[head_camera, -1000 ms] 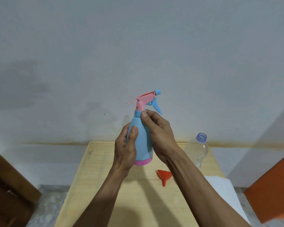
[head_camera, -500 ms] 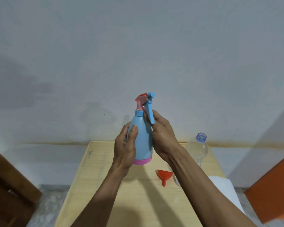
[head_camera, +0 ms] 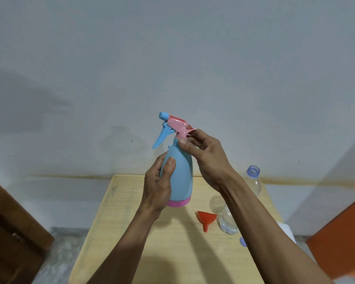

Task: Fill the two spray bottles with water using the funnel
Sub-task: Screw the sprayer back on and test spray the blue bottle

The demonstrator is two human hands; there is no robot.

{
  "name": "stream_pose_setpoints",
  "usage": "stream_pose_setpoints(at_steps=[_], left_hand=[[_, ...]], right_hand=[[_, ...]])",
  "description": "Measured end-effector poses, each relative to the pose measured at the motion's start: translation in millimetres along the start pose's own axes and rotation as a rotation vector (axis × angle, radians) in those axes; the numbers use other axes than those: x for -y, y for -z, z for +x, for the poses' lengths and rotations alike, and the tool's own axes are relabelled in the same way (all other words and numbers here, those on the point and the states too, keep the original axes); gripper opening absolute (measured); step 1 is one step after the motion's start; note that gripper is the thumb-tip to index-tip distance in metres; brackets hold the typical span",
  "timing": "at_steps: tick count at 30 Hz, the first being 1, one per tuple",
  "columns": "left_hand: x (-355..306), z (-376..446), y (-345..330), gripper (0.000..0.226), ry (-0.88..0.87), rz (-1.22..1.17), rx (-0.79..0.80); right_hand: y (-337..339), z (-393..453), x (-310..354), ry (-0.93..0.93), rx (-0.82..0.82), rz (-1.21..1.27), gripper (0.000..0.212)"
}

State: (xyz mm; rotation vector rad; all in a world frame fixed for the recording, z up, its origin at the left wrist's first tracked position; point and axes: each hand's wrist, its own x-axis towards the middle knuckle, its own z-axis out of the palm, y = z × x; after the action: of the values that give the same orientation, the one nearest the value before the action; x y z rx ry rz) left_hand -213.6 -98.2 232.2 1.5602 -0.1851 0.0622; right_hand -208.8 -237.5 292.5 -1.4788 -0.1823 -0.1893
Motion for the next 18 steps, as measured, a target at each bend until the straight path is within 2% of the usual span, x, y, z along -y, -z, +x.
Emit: stream_pose_setpoints(at_steps=[2,6,9,11,16,18], left_hand=[[-1.1,-0.4,0.9,0.062,-0.007,-0.017,-0.001],[0.2,-1.1,1.8,0.060,-0.002,-0.038,0.021],[1.3,-1.7,2.0,0.060,0.003,-0.034,0.042],[1.3,-2.0,3.1,0.059,0.007,-0.040,0.053],[1.1,-2.1,4.5,0.043,0.034,-0.063,0.076],[0.0,-1.5,5.5,0.045,0.042,-0.061,0.096]], right_hand=[[2.4,1.1,1.8,-0.022,0.065,0.062,0.028],[6.1,5.6,0.6,-0.011,0.020,0.041,0.035],[10.1,5.0,1.9,-0.038,0.120,0.042,0.041],[11.8,4.2,5.6,-0.039,0.168,-0.007,0.038],[10.1,3.6,9.7,-0.001,0.101,-0.117,0.034],[11.5,2.8,12.6,0.003,0.147,-0.154,0.036]])
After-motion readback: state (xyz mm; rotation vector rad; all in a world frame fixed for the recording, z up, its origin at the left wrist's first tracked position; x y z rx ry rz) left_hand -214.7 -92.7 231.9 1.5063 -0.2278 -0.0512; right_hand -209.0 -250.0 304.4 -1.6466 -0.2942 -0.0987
